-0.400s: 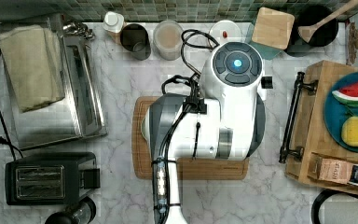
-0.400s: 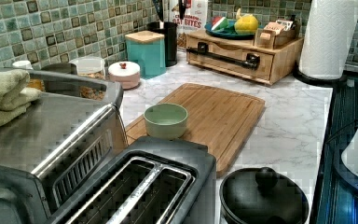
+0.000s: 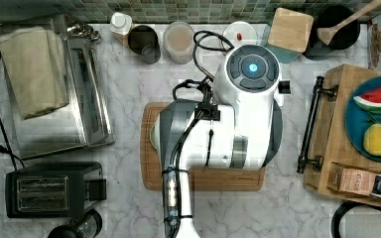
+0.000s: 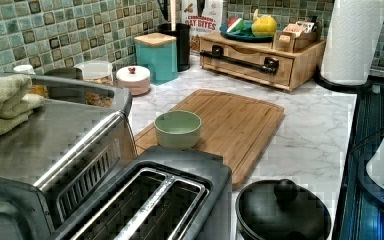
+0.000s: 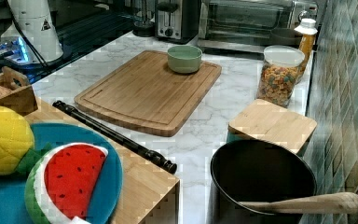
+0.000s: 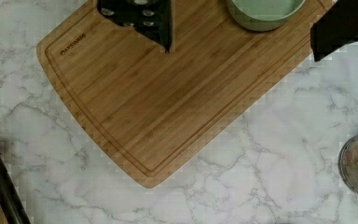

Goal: Open the drawer.

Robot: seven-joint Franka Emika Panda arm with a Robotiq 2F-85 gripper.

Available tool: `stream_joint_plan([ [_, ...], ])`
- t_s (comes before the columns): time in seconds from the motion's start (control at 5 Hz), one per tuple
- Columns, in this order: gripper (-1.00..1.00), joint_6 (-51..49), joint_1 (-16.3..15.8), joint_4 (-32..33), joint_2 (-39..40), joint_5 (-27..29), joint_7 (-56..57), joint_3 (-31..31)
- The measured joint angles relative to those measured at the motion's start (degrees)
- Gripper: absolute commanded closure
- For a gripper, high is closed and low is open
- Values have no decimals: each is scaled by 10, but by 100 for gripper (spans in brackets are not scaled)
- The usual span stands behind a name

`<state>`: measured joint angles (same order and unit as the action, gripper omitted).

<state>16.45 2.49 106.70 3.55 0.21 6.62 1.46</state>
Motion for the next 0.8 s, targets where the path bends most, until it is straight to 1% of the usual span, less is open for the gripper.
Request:
stream_joint_plan([
  [0.2, -100, 2, 0, 3, 2, -2, 28, 2],
  [0.4, -100, 24, 2, 13, 7, -13, 131, 8],
  [0.6, -100, -14, 4, -2, 33, -14, 243, 25],
  [0.8, -100, -20, 18, -9, 73, -23, 297, 48],
])
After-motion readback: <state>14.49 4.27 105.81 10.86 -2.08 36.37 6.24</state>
